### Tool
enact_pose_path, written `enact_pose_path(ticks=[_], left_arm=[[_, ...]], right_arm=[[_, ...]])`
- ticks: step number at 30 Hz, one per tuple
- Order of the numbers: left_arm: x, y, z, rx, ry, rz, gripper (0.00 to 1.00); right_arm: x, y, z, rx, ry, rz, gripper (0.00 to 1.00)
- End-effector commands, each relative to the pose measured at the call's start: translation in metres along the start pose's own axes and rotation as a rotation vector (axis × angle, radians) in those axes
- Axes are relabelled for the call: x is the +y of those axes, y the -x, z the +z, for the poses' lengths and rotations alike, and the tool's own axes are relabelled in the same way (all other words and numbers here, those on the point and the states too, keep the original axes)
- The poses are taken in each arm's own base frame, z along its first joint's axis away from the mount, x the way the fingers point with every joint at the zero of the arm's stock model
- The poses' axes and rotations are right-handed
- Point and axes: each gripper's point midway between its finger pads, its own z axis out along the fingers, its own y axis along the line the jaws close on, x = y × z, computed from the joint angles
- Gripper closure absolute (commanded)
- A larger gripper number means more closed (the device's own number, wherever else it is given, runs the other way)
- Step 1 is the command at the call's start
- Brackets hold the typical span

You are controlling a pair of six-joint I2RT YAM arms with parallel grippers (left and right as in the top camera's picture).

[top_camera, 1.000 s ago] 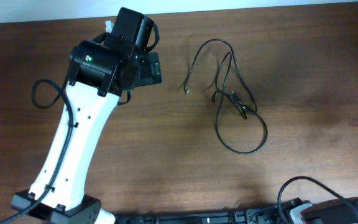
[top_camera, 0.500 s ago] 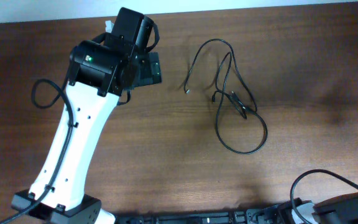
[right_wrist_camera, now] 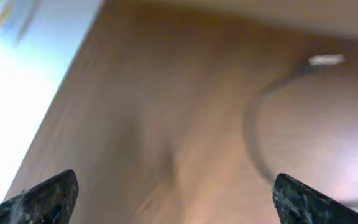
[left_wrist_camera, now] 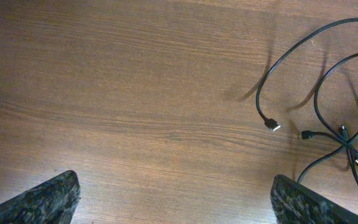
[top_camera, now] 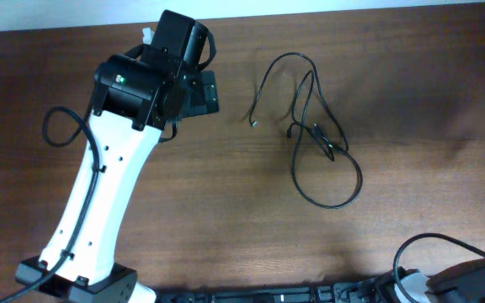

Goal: Untangle cables

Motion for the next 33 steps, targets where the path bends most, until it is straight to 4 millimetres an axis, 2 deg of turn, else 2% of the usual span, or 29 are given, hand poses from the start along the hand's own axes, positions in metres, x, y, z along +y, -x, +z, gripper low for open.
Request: enact_pose_path(ticks=[1, 2, 3, 8, 11, 13, 17, 20, 26, 33], left_arm=[[0.003, 0.005, -0.01, -0.033, -0.008, -0.021, 0.01], [0.003, 0.005, -0.01, -0.033, -0.008, -0.021, 0.01], [0.003, 0.005, -0.01, -0.033, -0.008, -0.021, 0.01], [0.003, 0.005, -0.01, -0.033, -0.008, -0.021, 0.01], [0.003, 0.005, -0.01, -0.033, -0.008, -0.021, 0.01], [0.003, 0.005, -0.01, -0.033, -0.008, -0.021, 0.01], [0.003, 0.005, -0.01, -0.033, -0.008, -0.021, 0.01], [0.003, 0.005, -0.01, -0.033, -0.008, -0.021, 0.01], [0.003, 0.005, -0.01, -0.033, -0.008, -0.021, 0.01], [0.003, 0.005, -0.01, -0.033, -0.008, -0.021, 0.01]], right_arm=[[0.08, -0.039, 0.017, 0.126, 0.275, -0.327, 0.01], [0.099, -0.054, 0.022, 0.158, 0.322, -0.416, 0.01], [0.133, -0.086, 0.028, 0.217, 0.404, -0.603, 0.01], [0.194, -0.172, 0.036, 0.364, 0.601, -0.983, 0.0], [0.212, -0.219, 0.05, 0.463, 0.622, -1.098, 0.0], [0.215, -0.252, 0.063, 0.55, 0.606, -1.157, 0.0], [0.215, -0.301, 0.071, 0.679, 0.658, -1.263, 0.0], [0.21, -0.317, 0.085, 0.715, 0.611, -1.309, 0.01], [0.198, -0.324, 0.1, 0.774, 0.5, -1.216, 0.0], [0.179, -0.335, 0.087, 0.919, 0.331, -0.942, 0.0]])
